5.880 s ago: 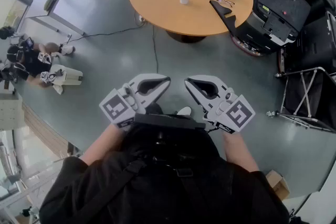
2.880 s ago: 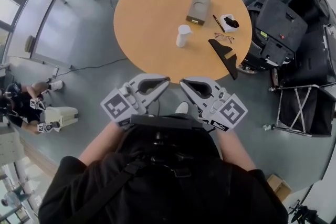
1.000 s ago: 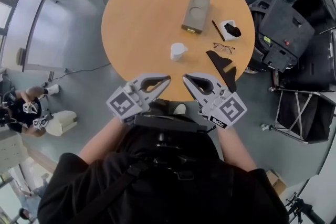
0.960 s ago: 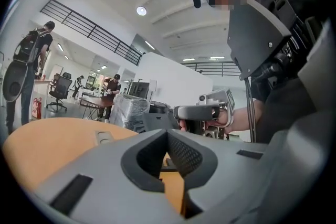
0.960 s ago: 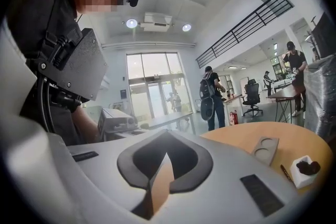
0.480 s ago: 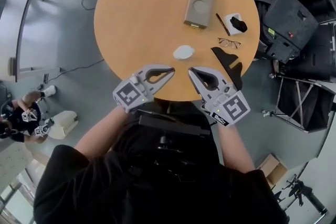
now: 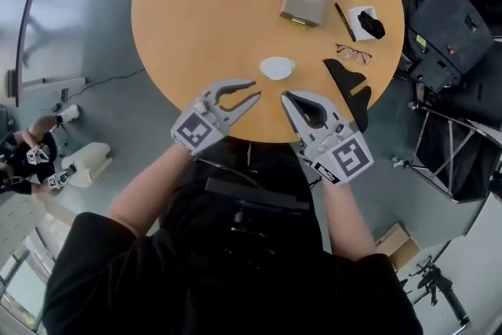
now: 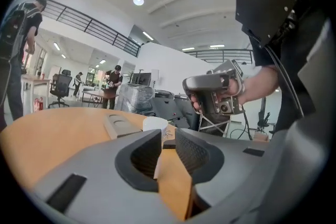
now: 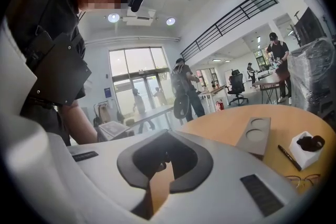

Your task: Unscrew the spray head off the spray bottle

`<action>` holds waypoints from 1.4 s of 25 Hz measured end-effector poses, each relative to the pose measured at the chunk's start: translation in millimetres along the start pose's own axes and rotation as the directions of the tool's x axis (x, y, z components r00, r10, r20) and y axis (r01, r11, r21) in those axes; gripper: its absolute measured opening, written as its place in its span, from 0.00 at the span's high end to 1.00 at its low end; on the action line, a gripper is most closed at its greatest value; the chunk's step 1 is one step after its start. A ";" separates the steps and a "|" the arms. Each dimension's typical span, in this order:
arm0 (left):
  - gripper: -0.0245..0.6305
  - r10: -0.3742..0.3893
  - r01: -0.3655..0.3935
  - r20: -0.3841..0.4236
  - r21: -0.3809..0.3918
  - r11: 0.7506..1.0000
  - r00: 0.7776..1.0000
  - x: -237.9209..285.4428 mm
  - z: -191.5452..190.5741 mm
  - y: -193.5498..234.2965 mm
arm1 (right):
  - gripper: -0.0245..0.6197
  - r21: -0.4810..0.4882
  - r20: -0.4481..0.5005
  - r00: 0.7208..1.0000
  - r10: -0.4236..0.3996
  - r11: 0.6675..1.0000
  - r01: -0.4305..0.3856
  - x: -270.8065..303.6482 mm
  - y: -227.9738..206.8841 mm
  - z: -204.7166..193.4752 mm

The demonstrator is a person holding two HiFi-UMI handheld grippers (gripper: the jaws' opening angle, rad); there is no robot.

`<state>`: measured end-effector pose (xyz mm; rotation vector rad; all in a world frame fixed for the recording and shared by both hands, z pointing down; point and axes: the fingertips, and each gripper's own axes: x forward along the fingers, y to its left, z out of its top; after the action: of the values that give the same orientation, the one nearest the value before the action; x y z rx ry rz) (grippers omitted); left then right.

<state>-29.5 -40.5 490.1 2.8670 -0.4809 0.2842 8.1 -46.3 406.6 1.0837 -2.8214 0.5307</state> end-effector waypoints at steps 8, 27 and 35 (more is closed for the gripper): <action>0.73 0.133 -0.133 0.005 0.010 0.991 0.991 33.4 -70.9 28.9 | 0.95 0.020 -0.023 0.998 0.053 0.998 -0.052 17.8 -26.1 -54.9; 0.44 0.149 -0.150 0.021 0.127 0.980 0.989 110.1 -174.7 62.9 | 0.95 0.094 -0.088 0.995 0.049 0.995 -0.041 19.6 -53.5 -180.3; 0.43 0.125 -0.127 0.024 0.149 0.981 0.992 137.0 -174.6 65.2 | 0.95 0.100 -0.089 0.996 0.030 0.995 -0.021 8.8 -58.7 -190.5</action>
<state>48.8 -98.4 699.9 2.9911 -0.6730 0.3339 29.8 -27.1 604.0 1.0131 -2.7604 0.7100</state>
